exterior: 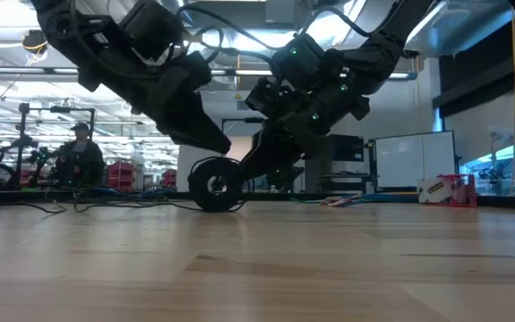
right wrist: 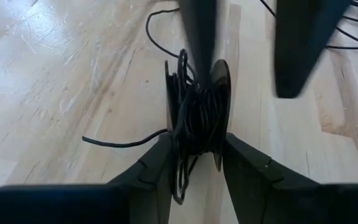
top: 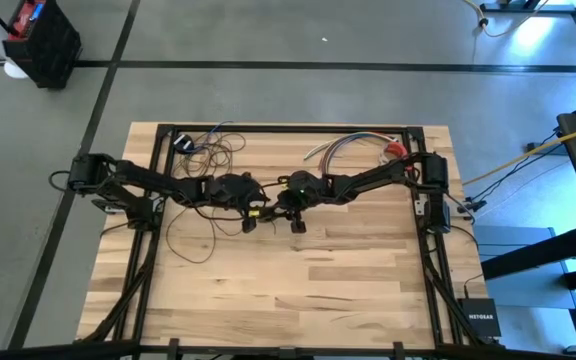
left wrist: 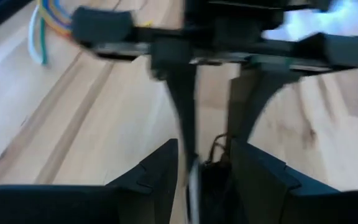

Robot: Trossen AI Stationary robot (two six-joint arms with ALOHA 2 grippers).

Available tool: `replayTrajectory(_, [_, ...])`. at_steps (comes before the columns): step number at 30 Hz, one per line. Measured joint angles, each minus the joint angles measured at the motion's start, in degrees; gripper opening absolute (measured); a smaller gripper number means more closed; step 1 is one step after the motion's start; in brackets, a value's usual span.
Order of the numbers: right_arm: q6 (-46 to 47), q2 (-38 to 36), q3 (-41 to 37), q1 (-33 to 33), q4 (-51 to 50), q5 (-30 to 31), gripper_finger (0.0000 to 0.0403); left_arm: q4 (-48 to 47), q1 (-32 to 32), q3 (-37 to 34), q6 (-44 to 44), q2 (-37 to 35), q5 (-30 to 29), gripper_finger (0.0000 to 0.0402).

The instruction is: Coiling cords

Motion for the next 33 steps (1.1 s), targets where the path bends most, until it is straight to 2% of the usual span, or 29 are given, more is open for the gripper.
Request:
replayTrajectory(3, [0.0,0.0,0.0,0.0,0.0,0.0,0.0124,-6.0,1.1,2.0,-1.5,-0.7,0.7,0.0151])
replayTrajectory(7, [-0.2,0.0,0.0,0.0,0.0,0.0,0.0124,-15.3,2.2,6.1,-1.5,-0.6,2.0,0.0196])
replayTrajectory(12, [-0.2,0.0,0.0,0.0,-0.1,0.0,0.0124,-19.9,1.7,9.1,-0.5,-0.3,2.1,0.0262])
replayTrajectory(16, [-0.3,0.0,0.0,0.0,-0.3,0.0,0.0124,-22.9,-0.2,10.6,-0.4,-0.3,1.9,0.0284])
replayTrajectory(27, [-0.3,0.0,0.0,0.0,-0.2,0.0,0.0124,-21.9,-2.4,10.3,-2.6,5.2,-1.6,0.026])
replayTrajectory(30, [-0.3,0.0,0.0,0.0,-0.3,0.0,0.0124,-21.8,-2.4,10.3,-2.6,7.0,-2.2,0.0238])
replayTrajectory(33, [-0.3,0.0,0.0,0.0,-0.3,0.0,0.0124,-21.3,-2.4,10.3,-2.6,8.3,-2.2,0.0197])
